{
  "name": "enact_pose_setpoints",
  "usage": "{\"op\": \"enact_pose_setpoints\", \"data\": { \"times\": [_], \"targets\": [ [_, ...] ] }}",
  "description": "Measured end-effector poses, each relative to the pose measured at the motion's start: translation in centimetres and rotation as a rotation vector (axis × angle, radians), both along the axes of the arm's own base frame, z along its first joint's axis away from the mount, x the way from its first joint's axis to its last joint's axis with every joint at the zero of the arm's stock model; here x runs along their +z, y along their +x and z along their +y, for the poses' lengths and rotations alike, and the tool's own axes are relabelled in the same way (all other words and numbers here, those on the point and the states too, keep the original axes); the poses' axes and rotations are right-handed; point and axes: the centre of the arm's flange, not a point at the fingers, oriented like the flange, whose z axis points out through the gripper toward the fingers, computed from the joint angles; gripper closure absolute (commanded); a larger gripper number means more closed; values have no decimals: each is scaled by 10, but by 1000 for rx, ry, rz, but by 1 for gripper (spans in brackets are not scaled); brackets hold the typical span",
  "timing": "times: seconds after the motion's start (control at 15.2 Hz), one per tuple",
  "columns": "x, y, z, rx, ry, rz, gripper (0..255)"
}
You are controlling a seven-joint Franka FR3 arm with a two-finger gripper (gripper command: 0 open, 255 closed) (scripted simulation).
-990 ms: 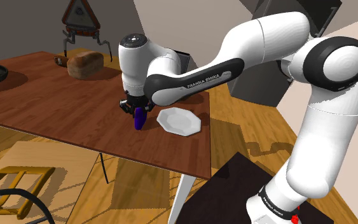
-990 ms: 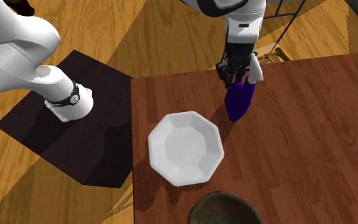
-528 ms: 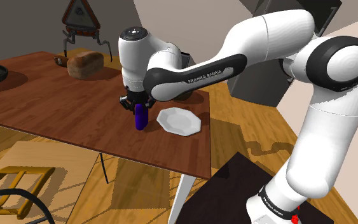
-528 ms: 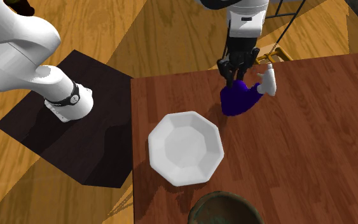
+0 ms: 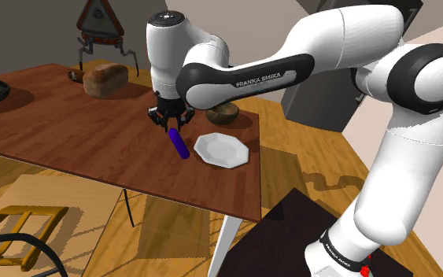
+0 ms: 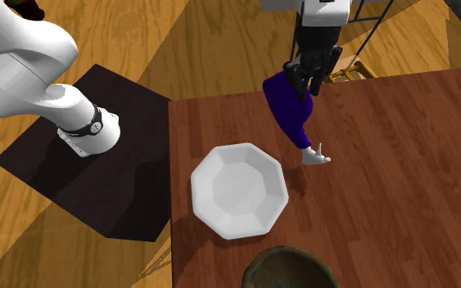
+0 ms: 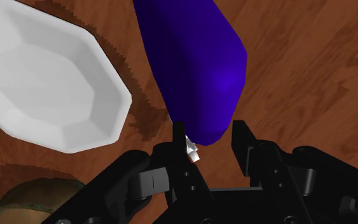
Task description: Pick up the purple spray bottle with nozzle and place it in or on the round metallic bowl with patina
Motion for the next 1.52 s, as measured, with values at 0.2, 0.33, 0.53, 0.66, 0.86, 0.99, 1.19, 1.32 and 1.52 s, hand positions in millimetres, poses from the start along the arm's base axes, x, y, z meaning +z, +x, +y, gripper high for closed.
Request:
{"op": "enact_pose_setpoints", "data": {
  "times": [0.2,0.33,0.53,0.66,0.86,0.99,1.19,1.32,1.52],
  "targets": [
    [17,1,0,0,0,0,255],
    [28,1,0,0,0,0,255],
    [44,0,0,0,0,0,255],
    [54,0,-1,0,0,0,255],
    [69,-1,-1,0,0,0,255],
    [79,-1,-1,0,0,0,255],
    [96,0,0,0,0,0,255],
    [106,1,0,0,0,0,255],
    [113,6,-16,0,0,0,255]
  ]
}}
